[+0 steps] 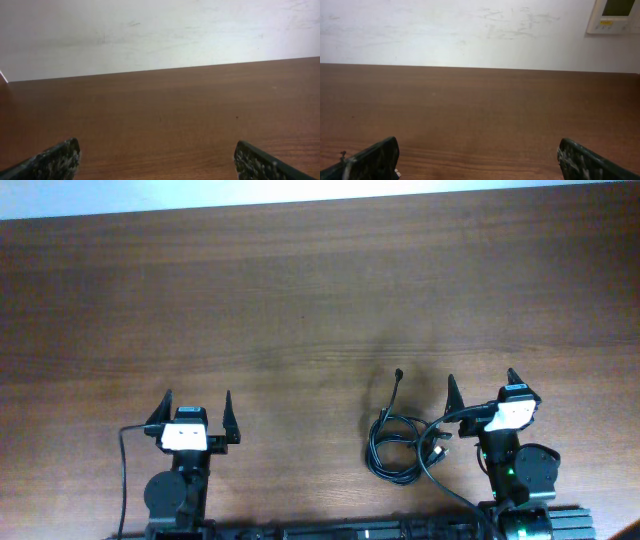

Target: Untangle cables

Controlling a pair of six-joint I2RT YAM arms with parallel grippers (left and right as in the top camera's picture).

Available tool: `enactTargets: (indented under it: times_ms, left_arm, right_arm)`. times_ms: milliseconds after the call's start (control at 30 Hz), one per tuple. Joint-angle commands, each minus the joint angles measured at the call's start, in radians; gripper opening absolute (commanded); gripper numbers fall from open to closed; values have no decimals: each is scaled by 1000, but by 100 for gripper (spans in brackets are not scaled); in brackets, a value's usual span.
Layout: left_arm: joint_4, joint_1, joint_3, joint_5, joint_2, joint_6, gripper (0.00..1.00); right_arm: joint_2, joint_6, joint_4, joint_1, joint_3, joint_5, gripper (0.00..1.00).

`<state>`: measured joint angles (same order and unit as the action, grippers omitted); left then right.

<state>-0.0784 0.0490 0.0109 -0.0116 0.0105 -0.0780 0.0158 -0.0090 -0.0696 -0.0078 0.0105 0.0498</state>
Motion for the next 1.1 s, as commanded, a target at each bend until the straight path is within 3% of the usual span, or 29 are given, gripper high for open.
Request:
enactTargets:
  times_ms: [0, 200, 467, 1067]
  left_arm:
    - [-8, -6, 0, 8, -4, 13, 99]
    - [-104, -6, 53, 7, 7, 13, 99]
    - [-122, -6, 154, 7, 121, 13, 99]
    - [-252, -6, 604, 8, 751, 13, 99]
  right_arm:
    - [-12, -6, -5, -7, -5, -6, 99]
    - [-12, -6, -5, -7, -5, -6, 99]
    - [-12, -6, -5, -7, -5, -6, 99]
    - [-12, -6, -5, -7, -5, -6, 99]
